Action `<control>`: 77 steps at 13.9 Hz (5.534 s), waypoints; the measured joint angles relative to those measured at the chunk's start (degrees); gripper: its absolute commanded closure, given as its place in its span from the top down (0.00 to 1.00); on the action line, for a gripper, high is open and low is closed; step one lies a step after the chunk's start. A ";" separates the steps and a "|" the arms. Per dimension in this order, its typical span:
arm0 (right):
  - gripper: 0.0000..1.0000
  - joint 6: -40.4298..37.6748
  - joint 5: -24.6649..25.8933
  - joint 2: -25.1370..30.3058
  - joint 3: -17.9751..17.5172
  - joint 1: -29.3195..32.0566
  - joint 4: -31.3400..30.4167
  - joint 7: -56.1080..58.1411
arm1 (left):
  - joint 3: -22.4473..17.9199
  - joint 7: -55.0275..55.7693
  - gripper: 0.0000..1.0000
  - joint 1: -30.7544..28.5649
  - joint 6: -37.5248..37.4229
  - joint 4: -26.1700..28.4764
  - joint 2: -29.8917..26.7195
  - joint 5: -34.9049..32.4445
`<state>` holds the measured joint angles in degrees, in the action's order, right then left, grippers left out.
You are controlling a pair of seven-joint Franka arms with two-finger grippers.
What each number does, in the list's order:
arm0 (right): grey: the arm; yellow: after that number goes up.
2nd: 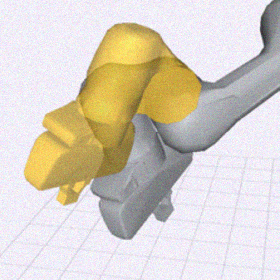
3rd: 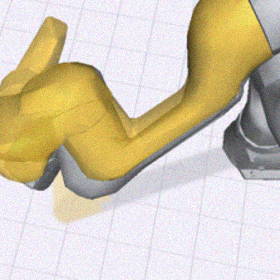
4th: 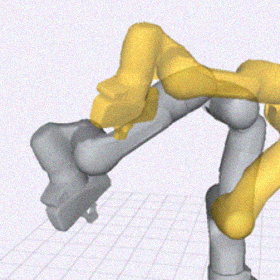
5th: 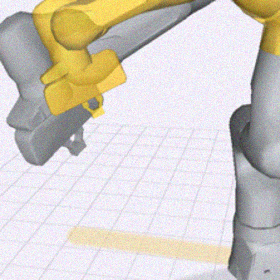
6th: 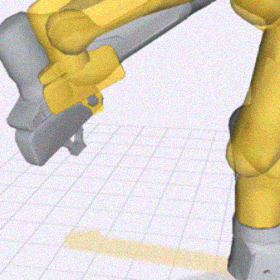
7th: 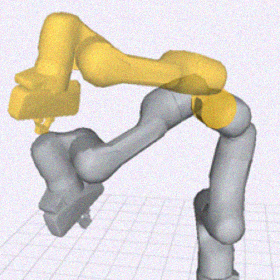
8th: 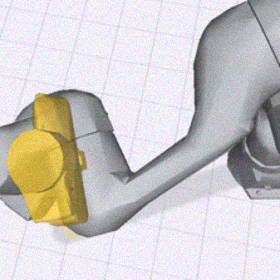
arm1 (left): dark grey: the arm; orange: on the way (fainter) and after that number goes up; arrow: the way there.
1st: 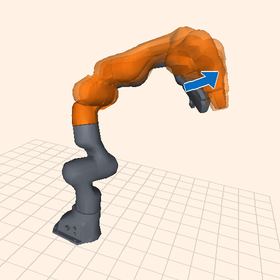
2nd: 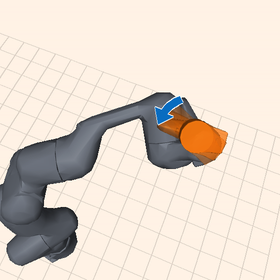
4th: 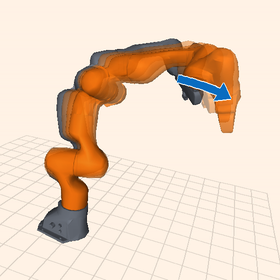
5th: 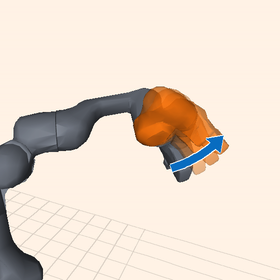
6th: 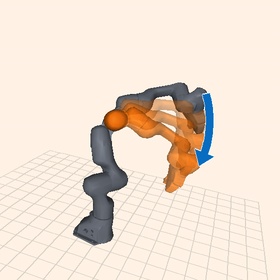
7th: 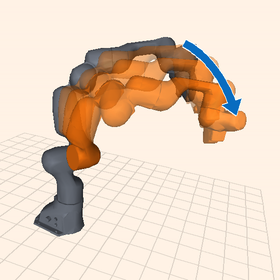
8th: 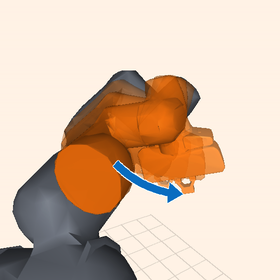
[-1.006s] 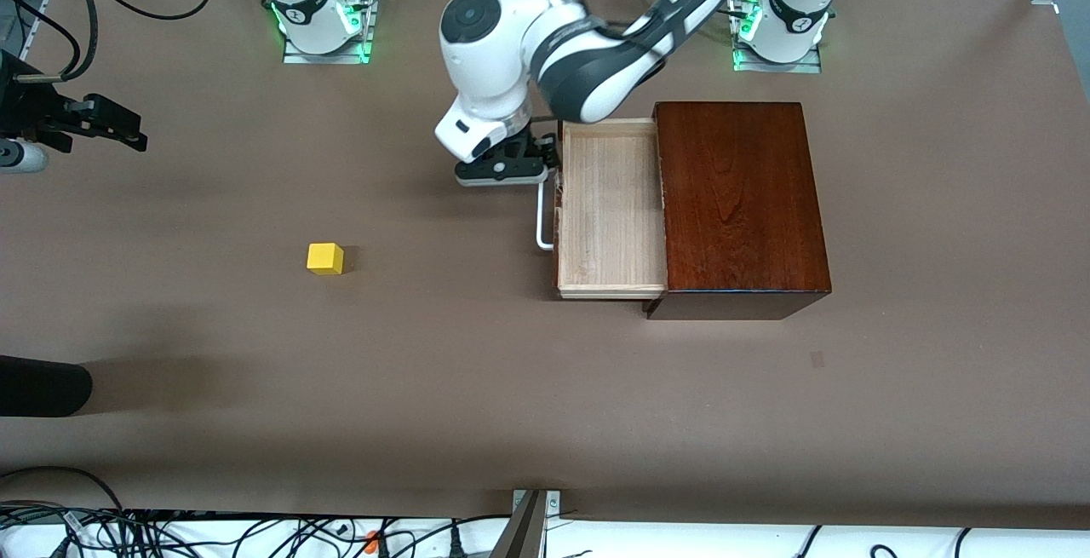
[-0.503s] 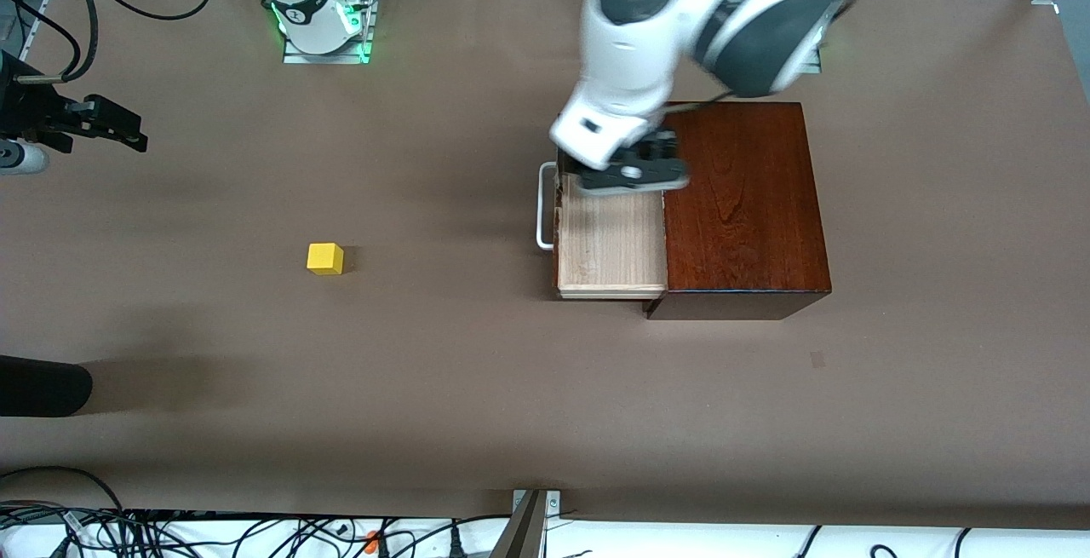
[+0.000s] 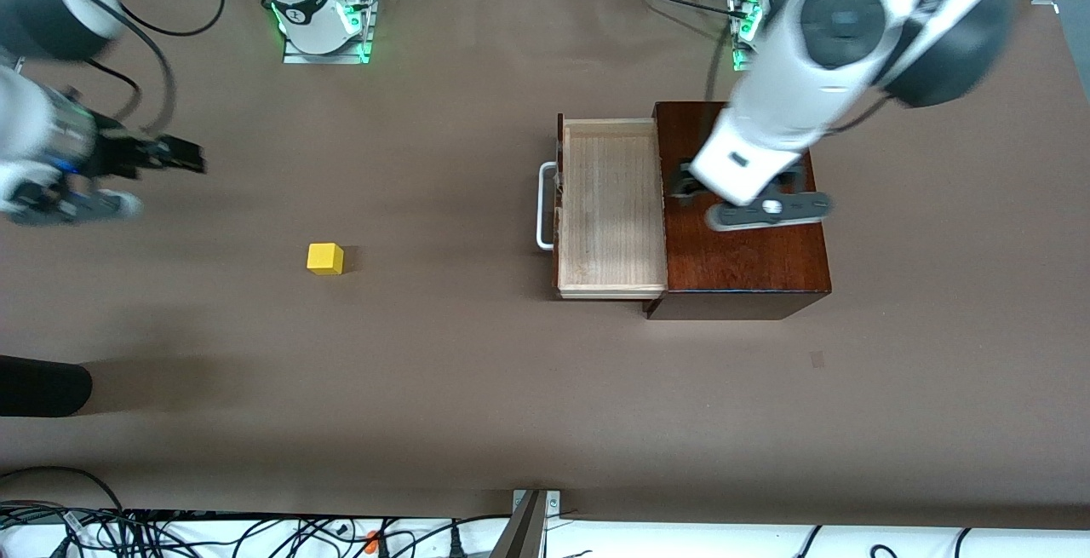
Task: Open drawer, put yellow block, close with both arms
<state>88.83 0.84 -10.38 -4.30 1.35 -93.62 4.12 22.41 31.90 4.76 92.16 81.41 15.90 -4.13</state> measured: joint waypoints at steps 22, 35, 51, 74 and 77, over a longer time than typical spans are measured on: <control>1.00 53.66 -0.41 -14.63 -1.05 -5.32 -26.39 -9.75 | -24.90 -32.83 1.00 1.88 -5.38 6.34 -13.03 4.56; 0.15 48.47 -0.42 -16.79 -0.96 -5.32 -20.78 -10.19 | -24.58 -33.11 1.00 1.90 -5.29 6.34 -13.11 3.03; 0.18 20.66 -11.49 -16.10 -15.65 -19.86 7.08 -77.03 | -24.46 -33.13 1.00 1.92 -5.29 6.35 -13.11 3.03; 1.00 40.79 1.75 -30.18 -15.05 -38.73 9.20 -124.79 | -24.30 -33.11 1.00 2.13 -5.26 6.46 -13.10 3.03; 1.00 39.62 1.95 -29.58 -14.77 -38.73 10.28 -124.80 | -24.28 -33.11 1.00 2.14 -5.27 6.46 -13.10 3.03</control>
<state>128.46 2.79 -39.97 -19.07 -37.38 -83.34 -120.68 -1.86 -1.20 6.90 86.90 87.87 2.81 -1.10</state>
